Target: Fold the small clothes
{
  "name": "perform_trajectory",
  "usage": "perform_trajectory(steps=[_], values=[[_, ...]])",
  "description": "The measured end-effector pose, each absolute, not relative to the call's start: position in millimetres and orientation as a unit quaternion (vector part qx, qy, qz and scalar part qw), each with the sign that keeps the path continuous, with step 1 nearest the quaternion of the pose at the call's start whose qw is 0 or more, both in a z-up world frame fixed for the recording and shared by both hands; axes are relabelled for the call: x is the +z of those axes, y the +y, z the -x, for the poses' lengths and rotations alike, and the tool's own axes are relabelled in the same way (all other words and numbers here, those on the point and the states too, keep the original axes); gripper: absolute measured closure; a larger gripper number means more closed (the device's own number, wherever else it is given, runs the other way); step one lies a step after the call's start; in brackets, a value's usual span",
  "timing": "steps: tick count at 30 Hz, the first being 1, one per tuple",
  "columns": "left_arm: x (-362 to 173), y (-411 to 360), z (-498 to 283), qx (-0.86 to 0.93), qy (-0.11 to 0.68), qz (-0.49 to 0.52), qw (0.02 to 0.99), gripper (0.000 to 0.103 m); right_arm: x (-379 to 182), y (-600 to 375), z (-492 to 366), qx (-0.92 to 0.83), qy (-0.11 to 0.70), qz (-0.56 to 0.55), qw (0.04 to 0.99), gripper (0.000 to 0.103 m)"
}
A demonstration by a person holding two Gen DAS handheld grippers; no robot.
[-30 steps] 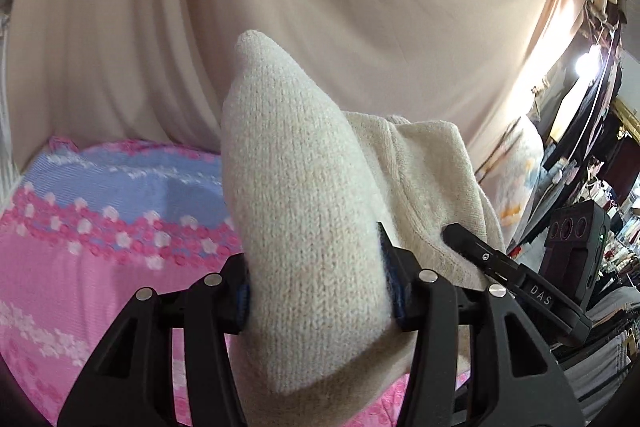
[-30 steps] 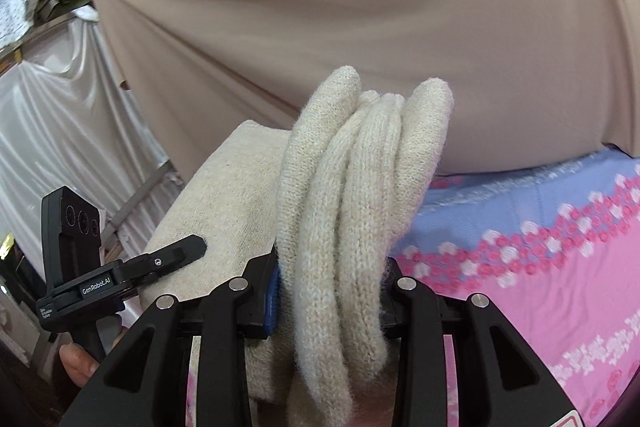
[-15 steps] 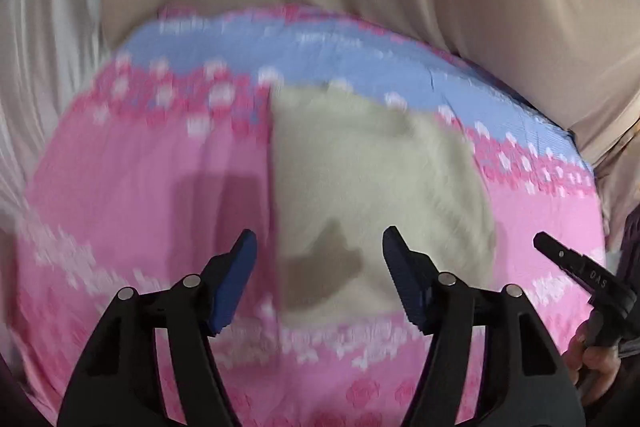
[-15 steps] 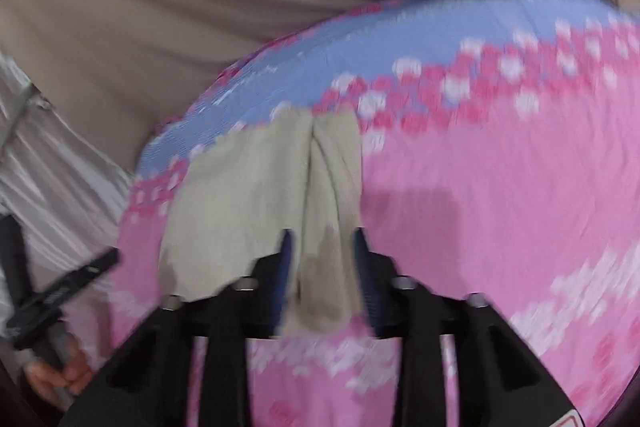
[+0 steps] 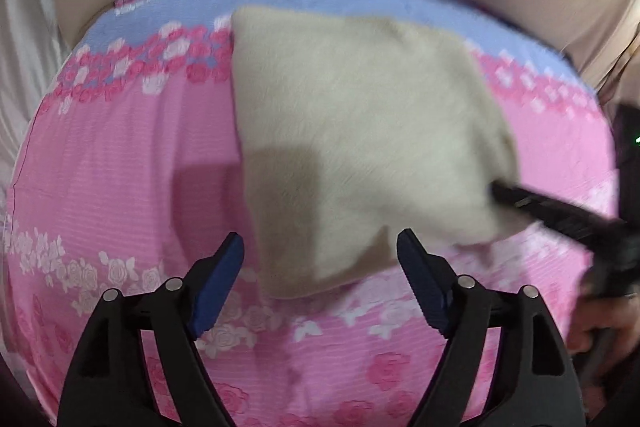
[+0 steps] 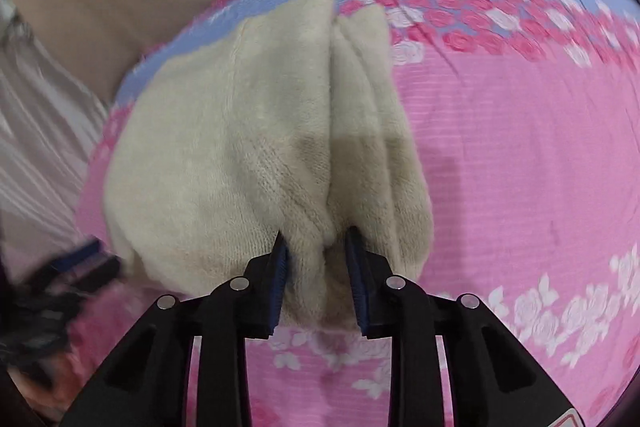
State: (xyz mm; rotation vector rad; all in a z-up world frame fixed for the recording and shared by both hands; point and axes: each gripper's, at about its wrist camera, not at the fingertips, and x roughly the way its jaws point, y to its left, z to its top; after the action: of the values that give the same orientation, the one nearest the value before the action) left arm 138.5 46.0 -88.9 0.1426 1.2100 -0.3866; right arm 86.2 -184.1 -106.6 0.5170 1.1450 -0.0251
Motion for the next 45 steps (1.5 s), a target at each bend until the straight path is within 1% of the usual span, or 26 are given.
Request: perform_trajectory(steps=[3, 5, 6, 8, 9, 10, 12, 14, 15, 16, 17, 18, 20, 22, 23, 26, 29, 30, 31, 32, 33, 35, 37, 40, 42, 45], values=[[-109.9, 58.5, -141.2, -0.168, 0.592, -0.039, 0.787, 0.027, -92.3, -174.4, -90.7, -0.013, 0.536, -0.195, 0.821, 0.066], [-118.3, 60.7, -142.4, -0.166, 0.597, -0.029, 0.784, 0.026, -101.7, -172.7, -97.2, -0.011, 0.552, -0.180, 0.815, 0.064], [-121.1, 59.2, -142.8, -0.167, 0.597, -0.033, 0.784, 0.026, -111.6, -176.3, -100.3, -0.005, 0.561, -0.199, 0.803, 0.064], [-123.4, 56.1, -143.6, -0.173, 0.591, -0.042, 0.787, 0.030, -114.1, -182.6, -102.3, 0.012, 0.553, -0.237, 0.799, 0.080], [-123.9, 54.9, -144.7, -0.183, 0.588, -0.044, 0.787, 0.041, -107.7, -183.9, -103.5, 0.013, 0.548, -0.239, 0.802, 0.088], [-122.8, 54.8, -147.2, -0.193, 0.587, -0.044, 0.785, 0.047, -98.0, -185.2, -103.5, 0.015, 0.538, -0.233, 0.810, 0.091], [-119.9, 59.3, -152.4, -0.197, 0.591, -0.033, 0.782, 0.052, -76.1, -193.7, -101.0, 0.005, 0.508, -0.228, 0.831, 0.093], [-120.6, 63.9, -160.1, -0.199, 0.599, -0.029, 0.775, 0.051, -73.5, -199.6, -100.9, -0.015, 0.500, -0.202, 0.842, 0.099], [-122.6, 62.7, -160.1, -0.197, 0.599, -0.038, 0.775, 0.047, -85.3, -200.9, -104.4, -0.032, 0.519, -0.172, 0.836, 0.103], [-124.6, 61.1, -159.6, -0.191, 0.598, -0.049, 0.776, 0.039, -109.1, -202.2, -108.7, -0.049, 0.560, -0.142, 0.815, 0.103], [-125.1, 59.4, -158.7, -0.184, 0.597, -0.059, 0.779, 0.035, -126.3, -207.2, -106.4, -0.054, 0.587, -0.141, 0.796, 0.103], [-123.0, 59.0, -157.8, -0.179, 0.592, -0.067, 0.783, 0.034, -127.6, -215.0, -99.0, -0.057, 0.580, -0.167, 0.795, 0.103], [-114.0, 58.8, -153.2, -0.184, 0.588, -0.074, 0.784, 0.034, -106.3, -225.5, -82.0, -0.059, 0.539, -0.220, 0.811, 0.103], [-104.9, 59.0, -147.3, -0.183, 0.581, -0.080, 0.789, 0.033, -77.8, -225.4, -65.8, -0.051, 0.494, -0.251, 0.831, 0.095], [-100.8, 59.3, -144.7, -0.185, 0.578, -0.079, 0.791, 0.033, -68.6, -220.7, -62.4, -0.040, 0.485, -0.254, 0.836, 0.095], [-91.0, 56.5, -137.4, -0.192, 0.576, -0.074, 0.791, 0.033, -71.5, -198.9, -72.2, -0.009, 0.504, -0.225, 0.834, 0.095], [-86.8, 52.1, -130.2, -0.190, 0.571, -0.084, 0.794, 0.033, -112.6, -178.3, -88.8, -0.022, 0.557, -0.174, 0.812, 0.094], [-87.1, 47.4, -129.6, -0.188, 0.571, -0.086, 0.795, 0.033, -125.4, -177.5, -89.8, -0.034, 0.574, -0.163, 0.802, 0.100], [-85.2, 46.7, -128.2, -0.187, 0.571, -0.088, 0.795, 0.033, -123.9, -178.1, -87.3, -0.037, 0.571, -0.174, 0.802, 0.102], [-84.9, 45.1, -127.9, -0.186, 0.570, -0.089, 0.796, 0.033, -115.6, -179.4, -82.6, -0.040, 0.561, -0.185, 0.806, 0.100], [-79.8, 46.4, -124.9, -0.184, 0.564, -0.089, 0.800, 0.032, -100.5, -178.7, -76.1, -0.044, 0.545, -0.185, 0.817, 0.095], [-75.4, 48.5, -122.4, -0.175, 0.554, -0.091, 0.809, 0.025, -74.4, -174.9, -63.2, -0.058, 0.519, -0.164, 0.837, 0.082], [-66.5, 51.1, -116.2, -0.160, 0.538, -0.092, 0.823, 0.019, -50.2, -166.4, -47.3, -0.072, 0.490, -0.154, 0.855, 0.039], [-52.2, 53.8, -106.8, -0.150, 0.513, -0.081, 0.841, 0.012, -29.8, -149.1, -25.8, -0.089, 0.451, -0.136, 0.878, 0.022], [-44.2, 54.9, -101.1, -0.142, 0.498, -0.075, 0.852, 0.009, -26.0, -140.3, -17.4, -0.100, 0.435, -0.135, 0.884, 0.016], [-32.4, 54.4, -93.9, -0.134, 0.476, -0.067, 0.866, 0.008, -24.1, -131.2, -5.9, -0.110, 0.429, -0.137, 0.886, 0.016]])
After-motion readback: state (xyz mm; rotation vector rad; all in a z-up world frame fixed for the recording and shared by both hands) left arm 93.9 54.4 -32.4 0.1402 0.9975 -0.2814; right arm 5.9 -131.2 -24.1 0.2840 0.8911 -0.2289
